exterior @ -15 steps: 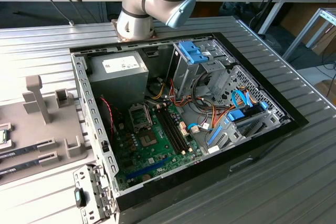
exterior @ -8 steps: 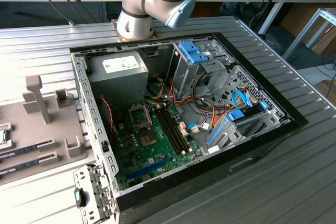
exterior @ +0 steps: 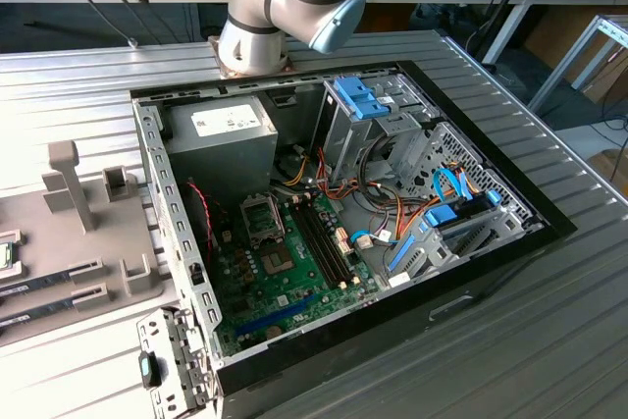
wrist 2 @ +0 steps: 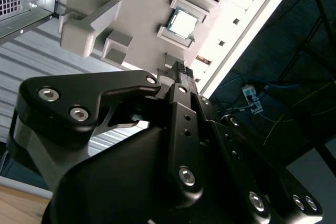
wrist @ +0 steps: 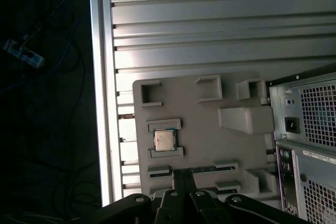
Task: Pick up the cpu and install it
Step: 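Reach for the cpu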
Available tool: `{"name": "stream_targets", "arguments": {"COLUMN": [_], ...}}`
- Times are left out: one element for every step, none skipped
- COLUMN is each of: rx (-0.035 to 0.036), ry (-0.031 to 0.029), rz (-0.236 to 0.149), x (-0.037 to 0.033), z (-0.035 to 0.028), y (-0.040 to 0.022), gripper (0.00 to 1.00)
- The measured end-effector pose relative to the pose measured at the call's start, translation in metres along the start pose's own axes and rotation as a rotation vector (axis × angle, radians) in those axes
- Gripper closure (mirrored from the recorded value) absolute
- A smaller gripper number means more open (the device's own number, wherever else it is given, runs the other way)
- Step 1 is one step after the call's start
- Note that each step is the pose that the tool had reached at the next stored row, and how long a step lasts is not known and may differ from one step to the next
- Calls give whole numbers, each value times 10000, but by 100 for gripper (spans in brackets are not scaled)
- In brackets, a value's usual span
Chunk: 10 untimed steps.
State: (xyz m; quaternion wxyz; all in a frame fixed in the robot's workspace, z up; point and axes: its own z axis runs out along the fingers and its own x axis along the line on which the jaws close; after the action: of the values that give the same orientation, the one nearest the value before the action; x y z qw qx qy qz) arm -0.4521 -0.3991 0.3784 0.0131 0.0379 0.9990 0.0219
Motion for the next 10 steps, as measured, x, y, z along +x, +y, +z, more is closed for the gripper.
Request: {"name": "stream_targets", "arguments": {"rx": [0, 0, 0, 0, 0, 0, 0, 0, 0, 0], "ry": [0, 0, 0, 0, 0, 0, 0, 0, 0, -1], "rz": [0, 0, 0, 0, 0, 0, 0, -1, 0, 0], "x": [5, 13, 20, 24, 28, 35, 42, 47, 55, 60], "z": [1, 1, 2, 2, 2, 3, 4, 4, 5, 6], "y": [-1, -1, -2, -2, -2, -3, -4, -4, -5, -5], "gripper": [90, 90, 90, 90, 90, 90, 90, 90, 90, 90]}}
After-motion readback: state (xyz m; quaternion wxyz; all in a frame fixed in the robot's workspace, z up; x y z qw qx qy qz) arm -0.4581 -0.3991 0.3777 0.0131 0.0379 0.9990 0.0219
